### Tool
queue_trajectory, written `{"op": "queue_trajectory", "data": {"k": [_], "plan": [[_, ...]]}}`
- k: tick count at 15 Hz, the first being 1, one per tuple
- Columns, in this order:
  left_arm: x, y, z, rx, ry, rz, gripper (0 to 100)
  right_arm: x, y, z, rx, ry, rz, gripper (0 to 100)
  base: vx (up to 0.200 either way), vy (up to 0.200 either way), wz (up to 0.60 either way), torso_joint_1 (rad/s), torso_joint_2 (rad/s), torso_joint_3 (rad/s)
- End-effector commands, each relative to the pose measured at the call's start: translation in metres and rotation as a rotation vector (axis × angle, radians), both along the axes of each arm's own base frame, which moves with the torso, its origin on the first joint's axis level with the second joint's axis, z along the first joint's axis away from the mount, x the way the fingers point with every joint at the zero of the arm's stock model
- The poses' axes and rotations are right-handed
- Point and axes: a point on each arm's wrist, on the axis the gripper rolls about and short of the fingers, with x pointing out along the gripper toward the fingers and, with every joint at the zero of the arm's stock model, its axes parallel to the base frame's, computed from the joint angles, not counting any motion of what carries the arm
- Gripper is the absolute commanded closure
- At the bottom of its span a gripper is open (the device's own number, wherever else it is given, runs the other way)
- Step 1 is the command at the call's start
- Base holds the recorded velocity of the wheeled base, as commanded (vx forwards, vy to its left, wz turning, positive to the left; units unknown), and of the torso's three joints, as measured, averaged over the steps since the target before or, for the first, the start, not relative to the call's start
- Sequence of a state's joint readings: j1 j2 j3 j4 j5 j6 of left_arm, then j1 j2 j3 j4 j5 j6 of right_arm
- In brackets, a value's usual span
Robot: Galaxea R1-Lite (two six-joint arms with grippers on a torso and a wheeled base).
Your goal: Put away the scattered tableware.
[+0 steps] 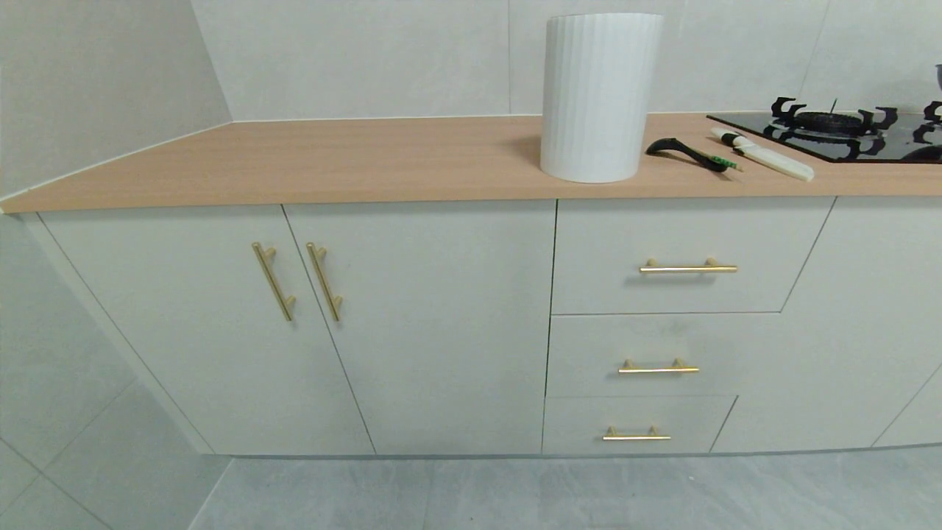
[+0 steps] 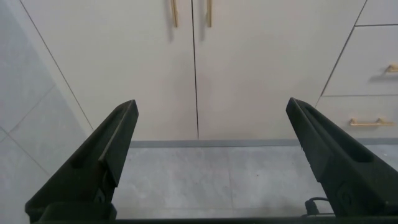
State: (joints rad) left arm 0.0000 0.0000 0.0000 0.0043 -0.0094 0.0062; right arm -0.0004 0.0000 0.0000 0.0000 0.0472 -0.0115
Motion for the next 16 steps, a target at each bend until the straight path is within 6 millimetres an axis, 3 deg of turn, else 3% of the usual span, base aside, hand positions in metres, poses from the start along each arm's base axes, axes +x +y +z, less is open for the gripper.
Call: {"op": "queue_trajectory", "data": {"k": [1, 3, 16], "plan": [[0.0000, 0.0000, 0.0000, -0.002, 0.000, 0.000, 0, 0.0001, 0.0000, 0.0000, -0.001, 0.001, 0.001, 0, 0.200, 0.000, 0.00, -0.002, -0.01, 0.007], [0.0000, 0.0000, 0.0001, 0.000, -0.001, 0.000, 0, 0.0001, 0.0000, 0.0000, -0.001, 0.001, 0.001, 0, 0.200, 0.000, 0.00, 0.005, 0.01, 0.000], [0.0000, 0.0000, 0.0000, 0.000, 0.000, 0.000, 0, -0.0006, -0.0001, 0.0023, -0.022, -0.010, -0.002, 0, 0.000, 0.000, 0.00, 0.000, 0.00, 0.000]]}}
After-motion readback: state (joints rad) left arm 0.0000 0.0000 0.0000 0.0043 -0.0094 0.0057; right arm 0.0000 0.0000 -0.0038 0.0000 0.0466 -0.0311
